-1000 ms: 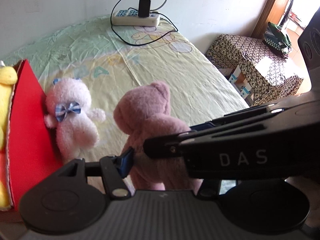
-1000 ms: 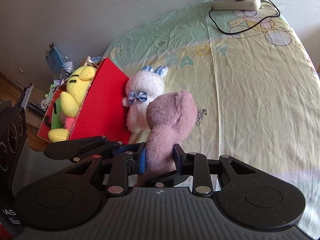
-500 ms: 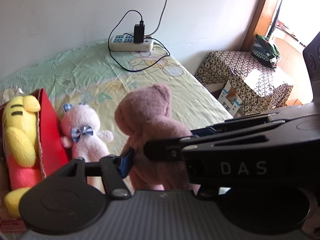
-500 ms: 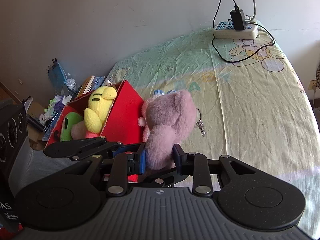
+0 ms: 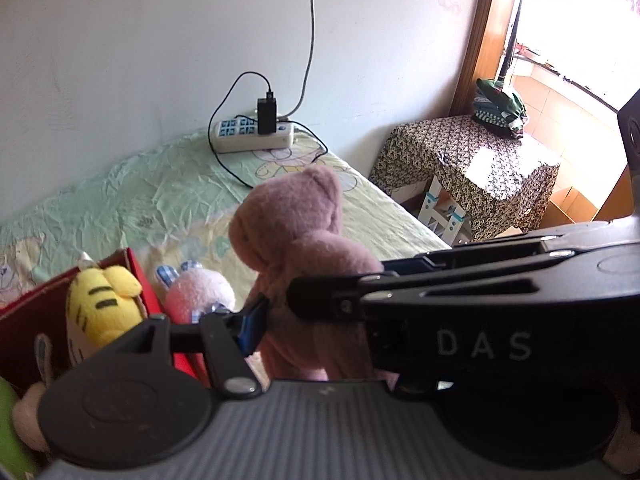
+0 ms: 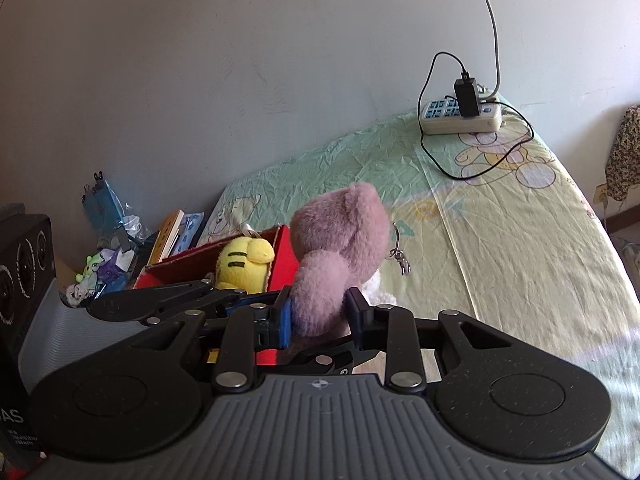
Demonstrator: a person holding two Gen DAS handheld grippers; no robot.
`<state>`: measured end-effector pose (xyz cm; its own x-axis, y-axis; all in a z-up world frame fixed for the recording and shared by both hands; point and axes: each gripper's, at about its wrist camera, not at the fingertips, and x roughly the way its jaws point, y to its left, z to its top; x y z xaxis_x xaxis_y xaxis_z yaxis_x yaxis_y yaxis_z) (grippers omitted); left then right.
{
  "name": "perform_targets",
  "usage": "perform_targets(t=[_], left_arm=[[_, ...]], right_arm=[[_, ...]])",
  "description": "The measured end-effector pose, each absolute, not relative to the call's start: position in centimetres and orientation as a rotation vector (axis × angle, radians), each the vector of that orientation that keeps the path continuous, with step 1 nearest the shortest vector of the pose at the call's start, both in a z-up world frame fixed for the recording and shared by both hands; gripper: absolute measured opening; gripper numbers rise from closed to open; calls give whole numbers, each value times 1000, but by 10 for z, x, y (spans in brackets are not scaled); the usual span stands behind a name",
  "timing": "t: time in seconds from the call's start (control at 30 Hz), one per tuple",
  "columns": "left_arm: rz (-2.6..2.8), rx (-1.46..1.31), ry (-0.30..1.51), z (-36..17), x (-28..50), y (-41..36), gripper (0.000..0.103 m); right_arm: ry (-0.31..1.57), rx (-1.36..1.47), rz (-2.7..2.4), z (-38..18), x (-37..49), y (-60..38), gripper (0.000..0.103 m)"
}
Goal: Organize objects
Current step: 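Carry the mauve teddy bear over the red box with the right gripper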
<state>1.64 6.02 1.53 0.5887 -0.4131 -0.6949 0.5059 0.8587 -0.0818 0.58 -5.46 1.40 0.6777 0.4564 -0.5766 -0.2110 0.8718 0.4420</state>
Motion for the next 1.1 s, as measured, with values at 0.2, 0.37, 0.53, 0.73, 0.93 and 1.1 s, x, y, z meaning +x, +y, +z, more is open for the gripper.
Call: perform_targets(t=[0.2,0.37,0.53,0.73,0.93,1.1], left_arm=[[-547,122,724,34,13,84,56],[-527,121,677,48,8,107,56],[-493,115,639,60,6,132,56],[-432,102,631,62,7,159,56],[-367,76,640,58,8,189,56],[-323,59,650,51,9,210,56]], right_arm=[[677,341,369,31,1,-31,30],[626,329,384,43,-1,-7,30],[593,314,413,51,0,16,30],[591,298,456,50,5,44,30],[597,292,505,44,11,71,30],[609,276,539,38,18,89,29]])
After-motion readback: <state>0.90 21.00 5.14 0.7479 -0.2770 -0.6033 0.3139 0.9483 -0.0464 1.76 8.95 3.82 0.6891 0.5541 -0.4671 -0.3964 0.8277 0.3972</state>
